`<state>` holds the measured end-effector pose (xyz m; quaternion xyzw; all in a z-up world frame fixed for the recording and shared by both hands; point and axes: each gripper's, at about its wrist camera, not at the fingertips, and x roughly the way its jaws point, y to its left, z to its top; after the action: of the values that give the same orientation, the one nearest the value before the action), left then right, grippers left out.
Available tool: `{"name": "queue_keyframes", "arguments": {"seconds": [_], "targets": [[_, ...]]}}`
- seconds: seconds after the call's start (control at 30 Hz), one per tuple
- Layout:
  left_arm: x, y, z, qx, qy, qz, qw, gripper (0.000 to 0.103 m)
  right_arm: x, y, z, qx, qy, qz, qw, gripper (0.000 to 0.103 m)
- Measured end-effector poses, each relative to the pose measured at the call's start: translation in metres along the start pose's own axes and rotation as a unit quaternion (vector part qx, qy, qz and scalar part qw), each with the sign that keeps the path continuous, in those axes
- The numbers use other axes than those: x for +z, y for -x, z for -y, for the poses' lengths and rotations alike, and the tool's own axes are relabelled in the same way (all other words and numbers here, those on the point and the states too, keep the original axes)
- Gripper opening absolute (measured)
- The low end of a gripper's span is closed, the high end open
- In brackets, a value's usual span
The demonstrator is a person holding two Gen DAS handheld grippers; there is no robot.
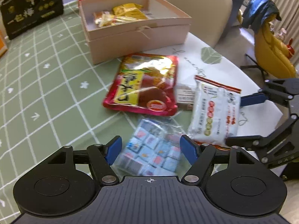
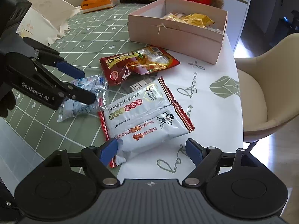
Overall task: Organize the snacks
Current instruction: 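Grasp the candy bag with the left gripper while the right gripper grasps the white snack bag, then carry both bags over the pink box and open both grippers to drop them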
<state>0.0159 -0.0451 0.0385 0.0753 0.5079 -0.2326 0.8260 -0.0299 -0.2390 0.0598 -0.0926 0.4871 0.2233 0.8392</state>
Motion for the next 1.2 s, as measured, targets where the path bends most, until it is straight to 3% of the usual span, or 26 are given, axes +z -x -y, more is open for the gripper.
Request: {"name": "queue_keyframes", "arguments": {"seconds": [0.13, 0.3, 0.37, 0.4, 0.47, 0.53, 0.63, 0.7, 0.77, 0.87, 0.93, 1.07, 1.2], "targets": [[-0.004, -0.006, 0.011, -0.003, -0.023, -0.005, 0.9997, 0.082, -0.002, -0.003, 0.000, 0.000, 0.001, -0.005, 1.000, 0.084], [-0.012, -0.006, 0.028, 0.025, -0.061, -0.009, 0.9978, 0.083, -0.001, -0.004, -0.001, -0.002, 0.007, -0.005, 1.000, 0.084], [-0.017, -0.004, 0.033, 0.035, -0.065, -0.007, 0.9973, 0.082, 0.000, -0.004, 0.000, -0.008, 0.012, -0.003, 1.000, 0.084], [-0.019, -0.003, 0.033, 0.041, -0.060, -0.001, 0.9974, 0.075, 0.001, -0.003, 0.000, -0.015, 0.014, -0.001, 1.000, 0.084], [-0.022, 0.002, 0.025, 0.044, -0.021, 0.015, 0.9987, 0.070, 0.003, -0.002, 0.002, -0.026, 0.015, 0.006, 1.000, 0.084], [-0.025, 0.007, 0.010, 0.034, 0.057, 0.028, 0.9974, 0.069, 0.008, -0.001, 0.006, -0.021, 0.003, 0.010, 1.000, 0.084], [-0.034, 0.016, -0.010, 0.021, 0.186, 0.047, 0.9812, 0.068, 0.021, -0.004, 0.013, -0.003, -0.041, 0.014, 0.999, 0.084], [-0.039, 0.020, -0.015, 0.013, 0.233, 0.053, 0.9709, 0.068, 0.031, -0.009, 0.017, -0.003, -0.081, 0.014, 0.997, 0.084], [-0.043, 0.021, -0.014, 0.010, 0.246, 0.056, 0.9676, 0.068, 0.039, -0.013, 0.021, 0.004, -0.116, 0.012, 0.993, 0.084], [-0.047, 0.023, -0.005, 0.020, 0.230, 0.056, 0.9714, 0.069, 0.042, -0.018, 0.022, 0.017, -0.133, 0.012, 0.991, 0.084], [-0.045, 0.022, 0.001, 0.029, 0.219, 0.055, 0.9738, 0.069, 0.041, -0.026, 0.014, 0.023, -0.104, -0.004, 0.994, 0.084], [-0.044, 0.022, 0.007, 0.032, 0.215, 0.048, 0.9748, 0.069, 0.021, -0.026, -0.009, 0.005, 0.019, -0.027, 0.999, 0.087], [-0.044, 0.022, 0.010, 0.029, 0.215, 0.037, 0.9755, 0.069, -0.005, -0.011, -0.013, -0.045, 0.124, 0.000, 0.991, 0.086]]}}
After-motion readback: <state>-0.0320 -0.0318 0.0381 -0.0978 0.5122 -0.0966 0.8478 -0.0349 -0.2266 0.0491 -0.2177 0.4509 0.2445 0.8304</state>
